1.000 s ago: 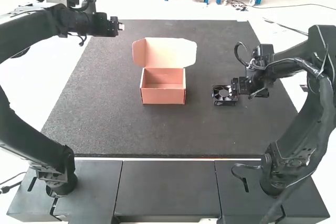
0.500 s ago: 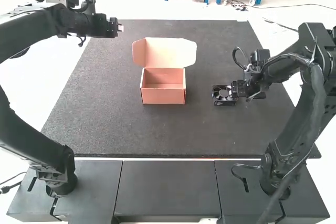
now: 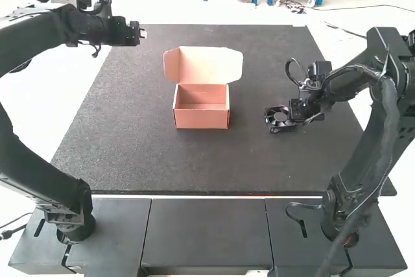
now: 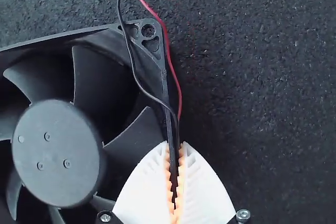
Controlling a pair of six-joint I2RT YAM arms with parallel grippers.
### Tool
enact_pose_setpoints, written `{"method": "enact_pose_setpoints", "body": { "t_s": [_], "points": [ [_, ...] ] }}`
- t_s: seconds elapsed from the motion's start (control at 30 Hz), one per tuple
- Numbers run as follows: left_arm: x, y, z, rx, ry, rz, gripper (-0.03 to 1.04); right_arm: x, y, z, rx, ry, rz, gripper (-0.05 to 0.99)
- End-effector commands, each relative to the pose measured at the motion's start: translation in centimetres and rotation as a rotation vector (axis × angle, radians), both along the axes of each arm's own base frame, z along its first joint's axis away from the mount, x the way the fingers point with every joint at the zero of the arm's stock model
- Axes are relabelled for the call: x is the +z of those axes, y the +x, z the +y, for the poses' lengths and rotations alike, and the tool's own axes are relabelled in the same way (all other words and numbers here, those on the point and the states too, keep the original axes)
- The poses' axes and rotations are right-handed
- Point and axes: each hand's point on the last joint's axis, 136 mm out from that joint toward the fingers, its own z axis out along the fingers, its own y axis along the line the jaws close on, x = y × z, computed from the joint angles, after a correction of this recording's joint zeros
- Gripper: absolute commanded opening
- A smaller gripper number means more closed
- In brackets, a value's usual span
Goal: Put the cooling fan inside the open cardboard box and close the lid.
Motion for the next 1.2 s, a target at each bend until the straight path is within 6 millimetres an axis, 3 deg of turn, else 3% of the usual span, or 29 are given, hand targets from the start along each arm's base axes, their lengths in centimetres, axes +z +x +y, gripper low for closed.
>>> {"method": "enact_pose_setpoints", "body": {
  "t_s": [0.0,0.17,0.3,0.5,0.7,0.83,0.97,1.17],
  "points": [
    [1.7,-0.6,-0.1,-0.013,-0.001,-0.047,0.97,-0.7,-0.9,0.6,0.035,0.006,0.04,-0.02],
    [1.6,-0.6,-0.2,-0.012,-0.001,-0.042,0.97,0.9,-0.4,0.6,0.075,-0.011,0.006,-0.02],
    [1.0,-0.9,-0.1,-0.011,0.0,-0.021,0.97,3.6,-1.0,2.1,0.214,0.023,-0.004,-0.02],
    [0.3,-1.9,0.0,-0.01,0.0,-0.015,0.97,7.4,-4.5,5.1,0.436,0.154,0.128,-0.02],
    [-0.4,-2.8,0.0,-0.012,-0.002,-0.015,0.97,12.0,-8.3,7.5,0.53,0.29,0.242,-0.02],
    [-0.6,-3.2,-0.2,-0.016,-0.004,-0.024,0.97,14.7,-9.0,11.5,0.536,0.375,0.24,-0.02],
    [-1.1,-3.7,-0.3,-0.017,-0.007,-0.018,0.97,15.6,-10.0,17.6,0.606,0.393,0.231,-0.02],
    [-1.2,-4.2,-0.2,-0.015,-0.007,-0.027,0.97,16.6,-8.1,24.6,0.579,0.427,0.089,-0.02]
  ]
}}
